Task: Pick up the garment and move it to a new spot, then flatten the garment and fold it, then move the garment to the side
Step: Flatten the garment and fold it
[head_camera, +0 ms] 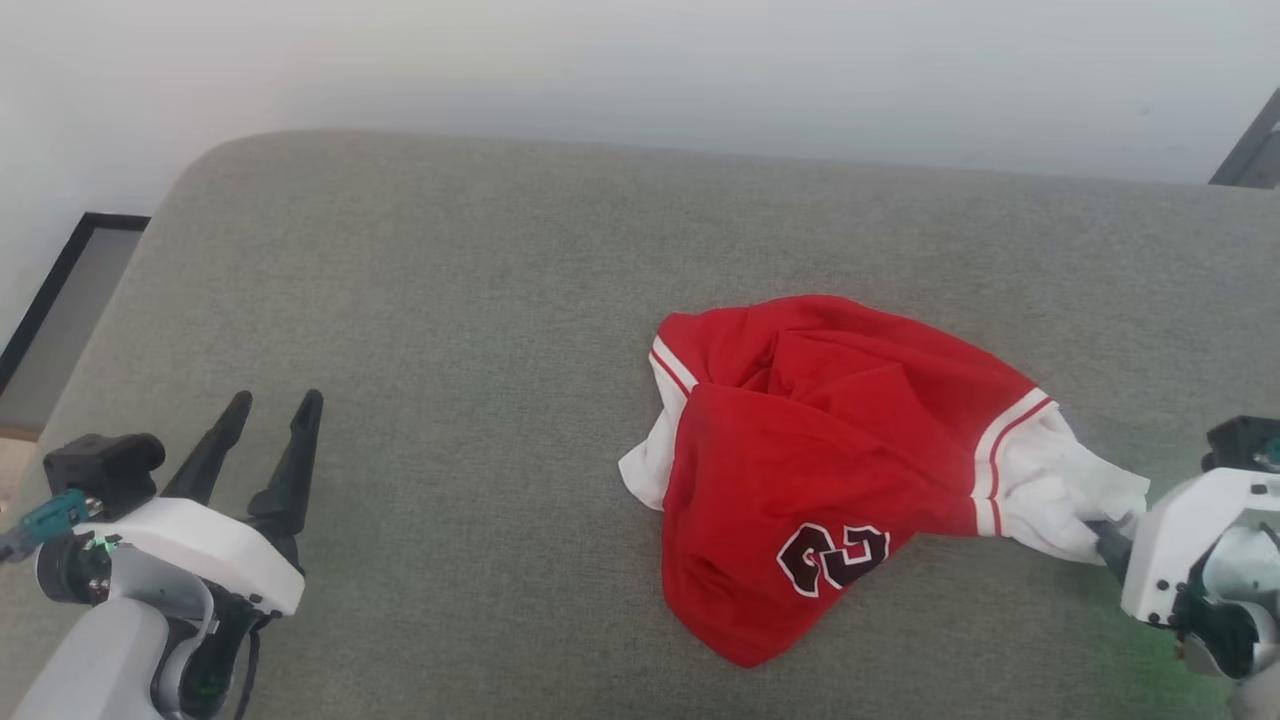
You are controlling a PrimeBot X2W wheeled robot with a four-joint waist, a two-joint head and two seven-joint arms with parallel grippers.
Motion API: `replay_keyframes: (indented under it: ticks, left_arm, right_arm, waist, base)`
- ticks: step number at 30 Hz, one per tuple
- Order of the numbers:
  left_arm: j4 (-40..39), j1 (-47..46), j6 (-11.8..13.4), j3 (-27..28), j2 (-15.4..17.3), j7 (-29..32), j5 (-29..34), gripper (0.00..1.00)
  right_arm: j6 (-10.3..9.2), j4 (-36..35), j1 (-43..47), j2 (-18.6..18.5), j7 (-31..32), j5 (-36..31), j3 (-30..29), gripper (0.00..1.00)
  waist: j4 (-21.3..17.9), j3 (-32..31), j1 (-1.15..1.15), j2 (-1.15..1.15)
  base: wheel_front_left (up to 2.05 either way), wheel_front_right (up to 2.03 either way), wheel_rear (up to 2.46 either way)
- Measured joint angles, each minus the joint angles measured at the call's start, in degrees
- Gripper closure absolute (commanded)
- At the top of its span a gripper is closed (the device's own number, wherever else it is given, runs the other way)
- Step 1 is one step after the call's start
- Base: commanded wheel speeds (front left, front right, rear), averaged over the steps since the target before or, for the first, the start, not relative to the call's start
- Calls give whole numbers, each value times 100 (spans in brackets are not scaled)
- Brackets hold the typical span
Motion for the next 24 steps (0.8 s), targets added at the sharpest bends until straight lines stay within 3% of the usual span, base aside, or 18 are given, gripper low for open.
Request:
replay_keyframes:
  ticks: [9, 16, 24]
  left_arm:
    - [-198, -158, -90, -136, 267, 471, -63, 0]
    - [-441, -477, -149, -427, 476, 1429, -368, 0]
    - [-543, -888, -182, -827, 632, 2376, -598, 0]
  right_arm:
    - [0, -439, -167, -5, -407, -1, 110, 0]
    - [-1, -1120, -164, 276, -1354, -175, -147, 0]
    - [-1, -1678, -118, 590, -2475, -664, -26, 0]
  waist:
    - [-258, -157, 0, 0]
    - [-624, -262, 0, 0]
    - [-1096, -261, 0, 0]
  base:
    - [0, 0, 0]
    - [0, 0, 0]
    - [0, 0, 0]
